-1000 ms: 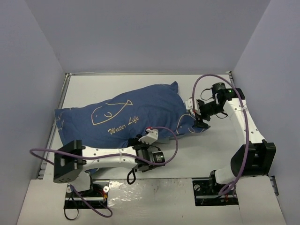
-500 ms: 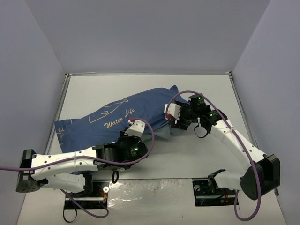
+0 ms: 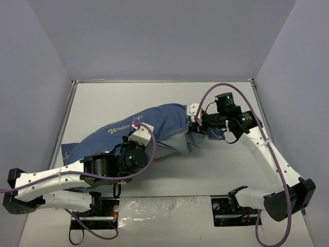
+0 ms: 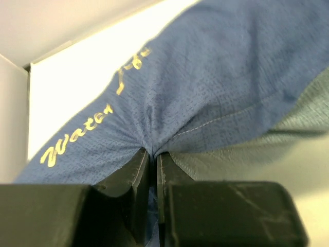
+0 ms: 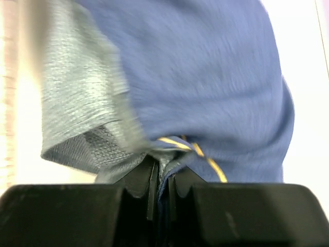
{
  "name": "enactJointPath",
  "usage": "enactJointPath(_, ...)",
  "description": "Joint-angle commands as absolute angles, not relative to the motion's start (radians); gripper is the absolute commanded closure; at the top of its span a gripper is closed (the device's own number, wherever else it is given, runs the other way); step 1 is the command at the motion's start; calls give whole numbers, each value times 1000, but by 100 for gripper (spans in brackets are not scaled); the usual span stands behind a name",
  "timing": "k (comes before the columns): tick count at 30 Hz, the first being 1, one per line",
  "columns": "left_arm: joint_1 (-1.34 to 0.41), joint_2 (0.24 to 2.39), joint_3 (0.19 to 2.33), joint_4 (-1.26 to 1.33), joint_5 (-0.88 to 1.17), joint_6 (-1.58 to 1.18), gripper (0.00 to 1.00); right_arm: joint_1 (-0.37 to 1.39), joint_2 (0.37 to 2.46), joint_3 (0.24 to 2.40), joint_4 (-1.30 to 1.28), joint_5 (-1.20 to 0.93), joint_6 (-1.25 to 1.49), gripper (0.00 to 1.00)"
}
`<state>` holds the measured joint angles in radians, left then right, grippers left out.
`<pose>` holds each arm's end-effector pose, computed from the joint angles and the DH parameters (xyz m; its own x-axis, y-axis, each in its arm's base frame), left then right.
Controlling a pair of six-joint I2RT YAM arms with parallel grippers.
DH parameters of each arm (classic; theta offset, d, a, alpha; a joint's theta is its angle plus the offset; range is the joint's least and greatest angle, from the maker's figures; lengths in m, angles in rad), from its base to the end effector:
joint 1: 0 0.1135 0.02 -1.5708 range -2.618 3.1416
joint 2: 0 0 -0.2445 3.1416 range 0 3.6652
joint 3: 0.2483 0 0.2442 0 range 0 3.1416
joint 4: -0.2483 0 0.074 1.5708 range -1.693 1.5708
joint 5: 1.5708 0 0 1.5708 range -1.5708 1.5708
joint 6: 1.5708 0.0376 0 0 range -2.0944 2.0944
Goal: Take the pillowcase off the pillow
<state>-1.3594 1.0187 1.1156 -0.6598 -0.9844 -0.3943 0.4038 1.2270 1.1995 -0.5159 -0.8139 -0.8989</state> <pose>0.0730 -0.1907 0.3537 -0.2544 0.1725 -0.9516 0.3201 0.9435 0.0855 0.2295 0.1278 0.3456 0.3630 -0.4293 -0.8270 -0.8962 0.0819 -0.4359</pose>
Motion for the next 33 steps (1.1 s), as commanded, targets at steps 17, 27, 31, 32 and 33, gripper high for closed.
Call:
enactJointPath(17,-832,1242,1356,-63,-543,-179,98,417,1164,1261,-640,-1056,-764,100)
enactJointPath(27,-770,1574,1445,14,-295,-351,98,186,1229,1029,-428,-795,-722,98)
enactJointPath(31,-756,1675,1555,2,-233,-383,98,103,1290,1009,-397,-764,-762,95)
enactJointPath(32,-756,1701,1596,-36,-219,-383,98,89,1299,1012,-397,-773,-768,94)
enactJointPath(33,-756,1710,1617,-43,-216,-379,98,66,1319,1014,-397,-778,-770,92)
